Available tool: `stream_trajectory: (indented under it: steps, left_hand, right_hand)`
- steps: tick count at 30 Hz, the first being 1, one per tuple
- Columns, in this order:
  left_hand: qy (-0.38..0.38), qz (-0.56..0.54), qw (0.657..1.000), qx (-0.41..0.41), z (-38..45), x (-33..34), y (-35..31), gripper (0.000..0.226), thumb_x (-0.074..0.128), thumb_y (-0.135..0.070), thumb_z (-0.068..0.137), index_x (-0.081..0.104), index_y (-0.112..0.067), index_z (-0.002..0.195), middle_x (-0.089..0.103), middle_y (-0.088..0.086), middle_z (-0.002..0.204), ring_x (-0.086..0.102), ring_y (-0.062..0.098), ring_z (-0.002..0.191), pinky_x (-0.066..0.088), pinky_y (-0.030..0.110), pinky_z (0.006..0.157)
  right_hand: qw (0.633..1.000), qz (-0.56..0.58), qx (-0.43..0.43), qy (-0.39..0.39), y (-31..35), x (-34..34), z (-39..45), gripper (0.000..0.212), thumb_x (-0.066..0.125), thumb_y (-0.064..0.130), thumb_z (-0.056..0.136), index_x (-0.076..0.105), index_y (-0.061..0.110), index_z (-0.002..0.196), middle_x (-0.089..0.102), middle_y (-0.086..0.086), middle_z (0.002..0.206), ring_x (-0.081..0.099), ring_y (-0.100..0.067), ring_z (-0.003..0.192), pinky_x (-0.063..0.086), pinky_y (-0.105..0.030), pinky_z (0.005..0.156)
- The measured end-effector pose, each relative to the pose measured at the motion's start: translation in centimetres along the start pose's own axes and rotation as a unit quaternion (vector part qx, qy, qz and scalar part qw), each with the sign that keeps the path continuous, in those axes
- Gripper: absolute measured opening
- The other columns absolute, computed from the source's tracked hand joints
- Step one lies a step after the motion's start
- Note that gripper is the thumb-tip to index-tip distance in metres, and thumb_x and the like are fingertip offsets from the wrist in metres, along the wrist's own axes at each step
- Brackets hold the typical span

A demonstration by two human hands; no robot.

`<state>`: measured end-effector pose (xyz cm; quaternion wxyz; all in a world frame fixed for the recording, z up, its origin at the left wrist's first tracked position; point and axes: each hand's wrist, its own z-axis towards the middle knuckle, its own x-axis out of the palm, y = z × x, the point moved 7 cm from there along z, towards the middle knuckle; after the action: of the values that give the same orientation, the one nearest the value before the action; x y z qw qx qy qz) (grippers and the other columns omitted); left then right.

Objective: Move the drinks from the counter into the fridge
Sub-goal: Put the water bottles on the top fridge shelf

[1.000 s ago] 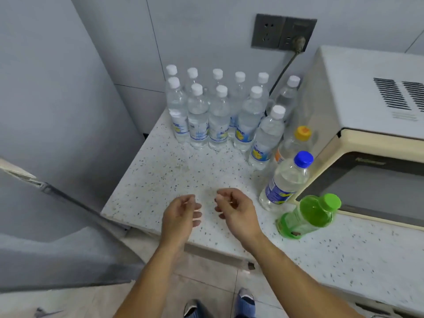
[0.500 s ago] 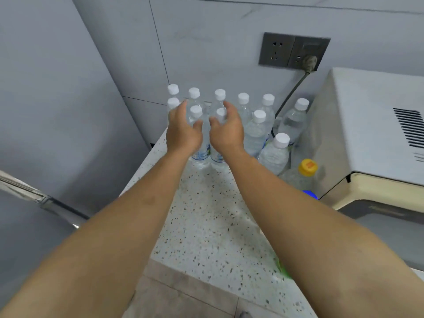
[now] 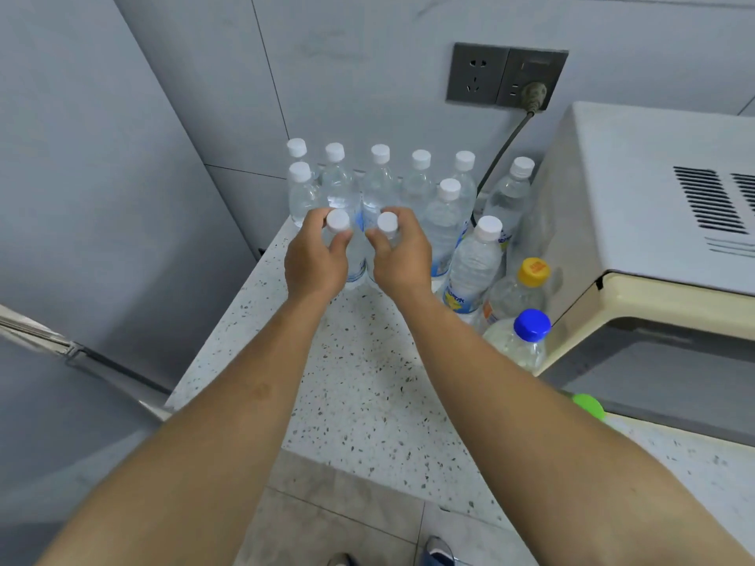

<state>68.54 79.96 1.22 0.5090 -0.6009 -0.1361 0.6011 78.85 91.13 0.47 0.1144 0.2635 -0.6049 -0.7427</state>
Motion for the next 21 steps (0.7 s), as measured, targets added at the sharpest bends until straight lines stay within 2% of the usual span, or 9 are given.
stream_trajectory:
  steps: [2,4,6,8,11,14,16,19,21]
  left_hand:
    - [-0.011,-0.026,1.0,-0.01,-1.9,-0.4,0.5,0.022,0.061,-0.028,0.094,0.058,-0.026,0.115,0.062,-0.011,0.098,0.056,0.013,0.075,0.043,0.031,0.068]
    - [-0.015,-0.047,0.999,-0.019,-3.9,-0.6,1.2,0.026,0.064,-0.025,0.093,0.059,-0.027,0.118,0.063,-0.006,0.104,0.058,0.019,0.086,0.044,0.031,0.072]
    - [-0.018,-0.068,0.997,-0.016,-6.1,-0.9,2.0,0.03,0.065,-0.022,0.092,0.06,-0.025,0.122,0.063,-0.003,0.111,0.057,0.019,0.099,0.042,0.027,0.074]
    - [-0.014,-0.09,0.996,-0.002,-8.1,-1.3,2.7,0.032,0.065,-0.019,0.093,0.061,-0.021,0.125,0.065,-0.003,0.118,0.057,0.014,0.107,0.048,0.027,0.075]
    - [-0.002,-0.105,0.994,-0.007,-10.6,-2.1,3.8,0.035,0.061,-0.024,0.096,0.058,-0.022,0.131,0.061,-0.004,0.128,0.052,0.017,0.119,0.051,0.035,0.09]
    - [-0.012,-0.109,0.994,0.009,-12.2,-3.6,3.4,0.032,0.056,-0.035,0.098,0.057,-0.029,0.129,0.059,-0.015,0.129,0.05,0.012,0.122,0.043,0.022,0.091]
    - [0.004,-0.126,0.992,0.022,-12.5,-4.6,2.9,0.025,0.054,-0.04,0.098,0.056,-0.036,0.124,0.058,-0.025,0.125,0.052,0.003,0.12,0.038,0.014,0.088]
    - [0.054,-0.137,0.989,0.031,-12.4,-5.1,2.3,0.024,0.051,-0.04,0.098,0.056,-0.037,0.121,0.059,-0.027,0.122,0.052,-0.007,0.115,0.038,0.011,0.088]
    - [0.063,-0.145,0.987,0.036,-12.5,-5.0,2.0,0.027,0.049,-0.039,0.098,0.054,-0.035,0.125,0.059,-0.025,0.126,0.051,-0.01,0.116,0.04,0.011,0.091]
  right_hand:
    - [1.0,0.029,-0.01,-0.008,-0.3,-0.4,-1.8,0.017,0.066,0.013,0.091,0.058,0.024,0.102,0.059,0.012,0.094,0.052,-0.003,0.082,0.039,-0.008,0.072]
    - [0.998,0.055,-0.008,-0.01,-1.0,-0.9,-3.7,0.021,0.069,0.011,0.09,0.061,0.024,0.105,0.06,0.014,0.098,0.053,0.003,0.086,0.037,-0.001,0.075]
    - [0.998,0.056,-0.001,-0.008,-1.9,-1.5,-5.5,0.026,0.071,0.013,0.089,0.064,0.021,0.113,0.063,0.016,0.107,0.056,0.002,0.1,0.037,0.0,0.083]
    - [0.998,0.06,0.003,-0.008,-2.6,-2.2,-7.1,0.032,0.073,0.013,0.087,0.065,0.018,0.118,0.066,0.014,0.115,0.057,-0.001,0.111,0.04,-0.005,0.094]
    - [0.997,0.08,-0.002,-0.02,-2.7,-3.4,-9.3,0.036,0.076,0.015,0.085,0.067,0.018,0.12,0.067,0.015,0.117,0.057,-0.001,0.117,0.041,-0.013,0.102]
    - [0.996,0.085,-0.026,-0.03,-1.9,-4.3,-11.0,0.031,0.076,0.017,0.084,0.067,0.023,0.114,0.067,0.018,0.114,0.057,0.006,0.113,0.041,-0.013,0.1]
    - [0.996,0.081,-0.031,-0.03,-1.4,-4.6,-11.5,0.025,0.076,0.019,0.085,0.067,0.025,0.108,0.068,0.019,0.109,0.059,0.005,0.108,0.045,-0.018,0.097]
    - [0.998,0.065,-0.023,-0.009,-1.1,-4.8,-11.7,0.021,0.074,0.024,0.087,0.066,0.023,0.107,0.069,0.012,0.105,0.063,-0.005,0.103,0.051,-0.031,0.095]
    - [0.998,0.06,-0.034,-0.003,-1.0,-4.8,-11.7,0.021,0.073,0.024,0.088,0.064,0.024,0.107,0.068,0.011,0.106,0.063,-0.006,0.102,0.051,-0.033,0.095]
